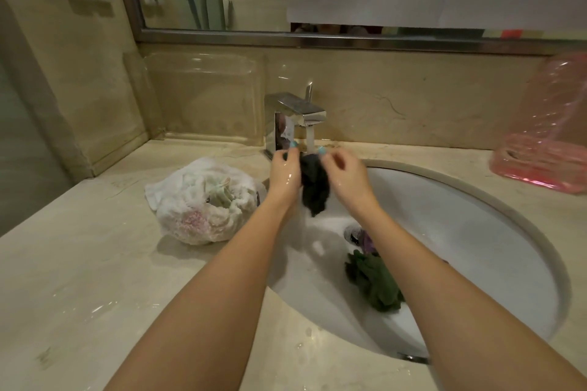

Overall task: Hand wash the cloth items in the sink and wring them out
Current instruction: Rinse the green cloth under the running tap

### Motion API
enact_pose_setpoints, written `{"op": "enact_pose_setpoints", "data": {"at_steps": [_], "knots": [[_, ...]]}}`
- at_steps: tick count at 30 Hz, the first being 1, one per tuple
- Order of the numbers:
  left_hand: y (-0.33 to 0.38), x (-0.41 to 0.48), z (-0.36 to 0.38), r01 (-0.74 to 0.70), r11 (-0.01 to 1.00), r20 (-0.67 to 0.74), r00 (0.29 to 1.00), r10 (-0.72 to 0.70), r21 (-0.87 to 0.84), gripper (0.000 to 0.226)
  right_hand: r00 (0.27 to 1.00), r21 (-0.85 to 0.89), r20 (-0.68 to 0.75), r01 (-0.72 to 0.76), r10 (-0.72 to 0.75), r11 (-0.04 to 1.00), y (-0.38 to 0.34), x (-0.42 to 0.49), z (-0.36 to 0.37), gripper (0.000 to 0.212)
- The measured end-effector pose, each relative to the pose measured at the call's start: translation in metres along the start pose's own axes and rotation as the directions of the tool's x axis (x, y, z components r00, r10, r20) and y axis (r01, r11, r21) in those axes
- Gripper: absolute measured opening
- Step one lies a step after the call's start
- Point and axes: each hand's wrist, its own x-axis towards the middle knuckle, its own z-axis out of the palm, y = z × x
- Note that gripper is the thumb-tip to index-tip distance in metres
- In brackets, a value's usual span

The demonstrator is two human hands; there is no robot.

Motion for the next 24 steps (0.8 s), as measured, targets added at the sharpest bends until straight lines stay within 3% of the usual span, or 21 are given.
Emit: {"op": "enact_pose_setpoints", "data": {"at_steps": [1, 3, 7, 11, 16, 19, 21, 24], "knots": [[0.000, 0.002, -0.004, -0.001, 1.000, -0.001, 1.000, 0.001, -0.012, 0.032, 0.994, -0.007, 0.106, -0.027, 0.028, 1.000, 0.004, -0.003, 0.001, 0.015], [0.001, 0.002, -0.007, -0.001, 0.998, 0.018, 1.000, 0.002, -0.069, 0.033, 0.985, -0.059, 0.164, -0.044, 0.054, 0.997, 0.012, -0.004, 0.003, 0.022], [0.001, 0.003, -0.014, 0.038, 0.989, 0.089, 0.996, -0.026, -0.143, 0.031, 0.993, 0.042, 0.011, -0.114, 0.114, 0.993, 0.014, 0.005, -0.006, 0.027], [-0.002, 0.007, -0.015, -0.082, 0.993, 0.061, 0.995, 0.077, 0.083, 0.031, 0.935, 0.246, -0.112, -0.303, 0.338, 0.921, 0.012, 0.016, -0.018, 0.024], [-0.007, 0.015, -0.019, -0.127, 0.967, 0.010, 0.992, 0.127, 0.219, 0.032, 0.905, 0.470, -0.092, -0.328, 0.415, 0.820, 0.006, 0.026, -0.027, 0.026], [-0.010, 0.011, -0.016, 0.020, 0.971, 0.180, 0.981, -0.065, 0.240, 0.041, 0.908, 0.683, -0.011, -0.299, 0.418, 0.666, -0.002, 0.028, -0.029, 0.024], [-0.011, 0.005, -0.016, 0.150, 0.948, 0.357, 0.901, -0.248, 0.282, 0.050, 0.915, 0.750, 0.044, -0.296, 0.402, 0.591, -0.008, 0.027, -0.028, 0.020], [-0.006, 0.000, -0.019, 0.150, 0.878, 0.460, 0.804, -0.376, 0.455, 0.053, 0.924, 0.755, 0.046, -0.280, 0.379, 0.593, -0.012, 0.027, -0.028, 0.019]]}}
